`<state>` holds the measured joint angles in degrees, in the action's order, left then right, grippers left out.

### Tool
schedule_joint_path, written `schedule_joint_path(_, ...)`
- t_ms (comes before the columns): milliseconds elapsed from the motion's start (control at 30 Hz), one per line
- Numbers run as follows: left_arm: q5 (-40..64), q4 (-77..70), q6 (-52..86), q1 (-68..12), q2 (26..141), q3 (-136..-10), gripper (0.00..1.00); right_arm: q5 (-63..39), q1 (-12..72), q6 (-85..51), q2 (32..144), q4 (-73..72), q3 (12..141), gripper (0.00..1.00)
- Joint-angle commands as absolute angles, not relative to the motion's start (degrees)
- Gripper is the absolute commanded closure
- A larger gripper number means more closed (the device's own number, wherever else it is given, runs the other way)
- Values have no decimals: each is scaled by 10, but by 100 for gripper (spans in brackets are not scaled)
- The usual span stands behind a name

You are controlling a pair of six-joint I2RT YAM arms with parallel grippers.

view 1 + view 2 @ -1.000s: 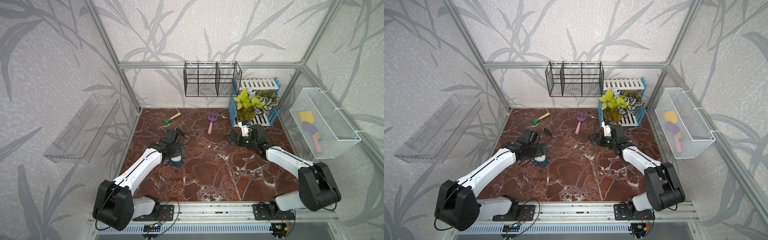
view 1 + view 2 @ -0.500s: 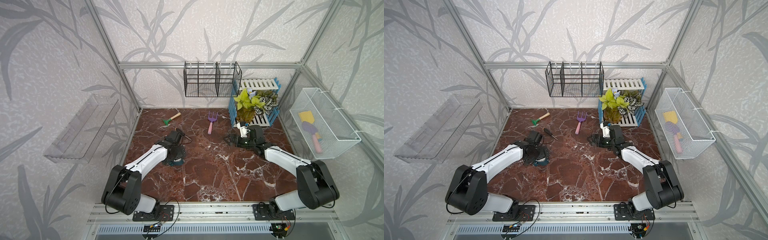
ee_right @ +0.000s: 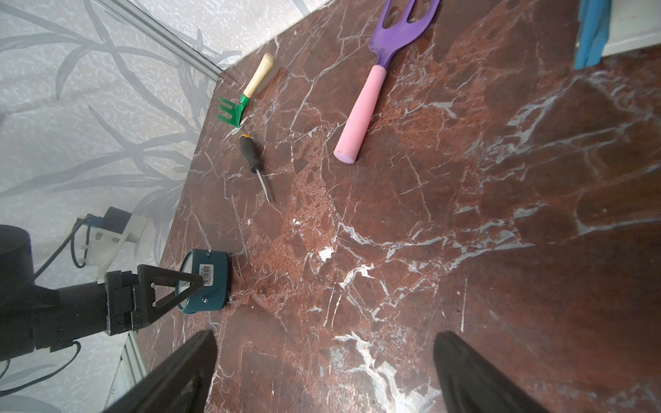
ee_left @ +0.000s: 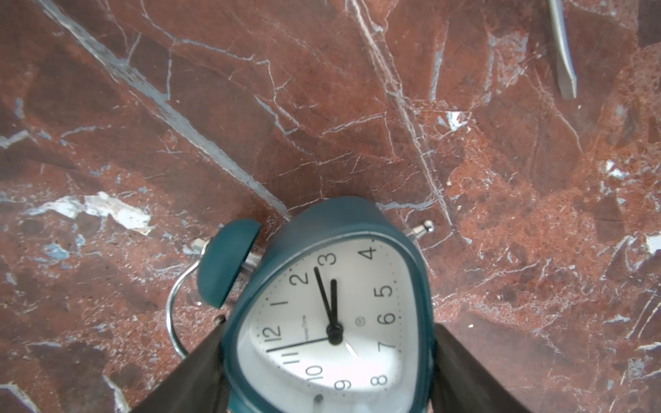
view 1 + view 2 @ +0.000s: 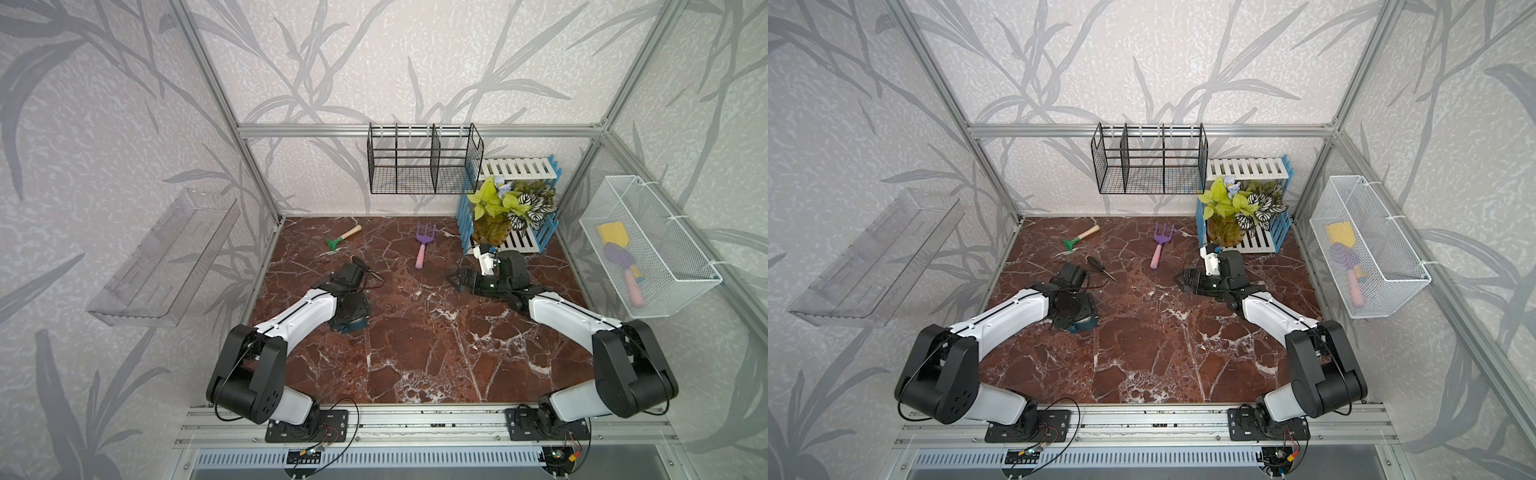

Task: Remove the battery from the alarm
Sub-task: Pick up the alarm from the center of the board.

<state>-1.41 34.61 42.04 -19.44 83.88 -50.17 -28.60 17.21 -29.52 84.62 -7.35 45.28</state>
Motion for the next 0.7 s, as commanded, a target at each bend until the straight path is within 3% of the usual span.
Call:
schedule_joint_path(0,7,342,414,-196,840,-507,29,-303,176,-288,848,-71,468,1)
schedule_joint_path(200,165,276,448,-196,802,-532,31,-393,215,-239,832,-189,431,1)
schedule_joint_path(333,280,169,504,-197,802,-525,32,-382,270,-130,797,-262,377,1)
schedule_joint_path(533,400,24,575,-199,807,-498,32,-389,279,-36,766,-229,363,1)
schedule_joint_path(667,409,-11,588,-200,808,-488,33,-376,263,-109,757,-246,361,1)
